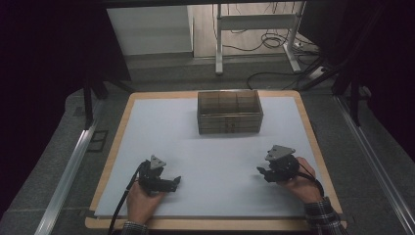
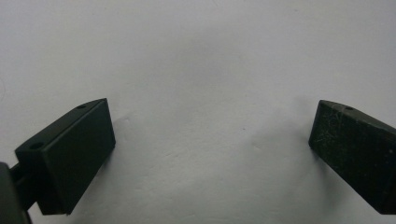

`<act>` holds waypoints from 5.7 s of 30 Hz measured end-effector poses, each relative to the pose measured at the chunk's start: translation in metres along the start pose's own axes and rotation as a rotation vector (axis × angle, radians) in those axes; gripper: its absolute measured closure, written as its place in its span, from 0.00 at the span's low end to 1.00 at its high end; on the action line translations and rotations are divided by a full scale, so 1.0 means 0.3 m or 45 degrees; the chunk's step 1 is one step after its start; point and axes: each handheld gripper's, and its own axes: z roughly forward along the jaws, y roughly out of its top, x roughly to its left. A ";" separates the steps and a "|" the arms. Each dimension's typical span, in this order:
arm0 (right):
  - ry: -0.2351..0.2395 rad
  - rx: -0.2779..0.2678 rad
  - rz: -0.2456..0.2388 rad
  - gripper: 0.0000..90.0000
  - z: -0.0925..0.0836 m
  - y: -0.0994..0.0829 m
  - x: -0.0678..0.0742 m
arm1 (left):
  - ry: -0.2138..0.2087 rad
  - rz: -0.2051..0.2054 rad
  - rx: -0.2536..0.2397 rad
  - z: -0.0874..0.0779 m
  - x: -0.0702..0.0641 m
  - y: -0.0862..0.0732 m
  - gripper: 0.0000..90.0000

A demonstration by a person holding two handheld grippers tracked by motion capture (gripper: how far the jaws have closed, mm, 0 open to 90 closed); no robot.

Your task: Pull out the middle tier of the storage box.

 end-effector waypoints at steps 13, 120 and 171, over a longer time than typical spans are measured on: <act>-0.104 -0.004 -0.158 0.43 0.050 0.049 0.009 | 0.000 0.001 0.001 0.000 0.000 0.000 0.00; -0.805 0.101 -1.070 0.88 0.432 0.325 0.091 | -0.001 0.007 0.004 -0.002 0.001 0.000 0.00; -0.756 0.023 -1.069 0.87 0.347 0.267 0.160 | -0.005 0.015 0.006 -0.003 0.003 -0.001 0.02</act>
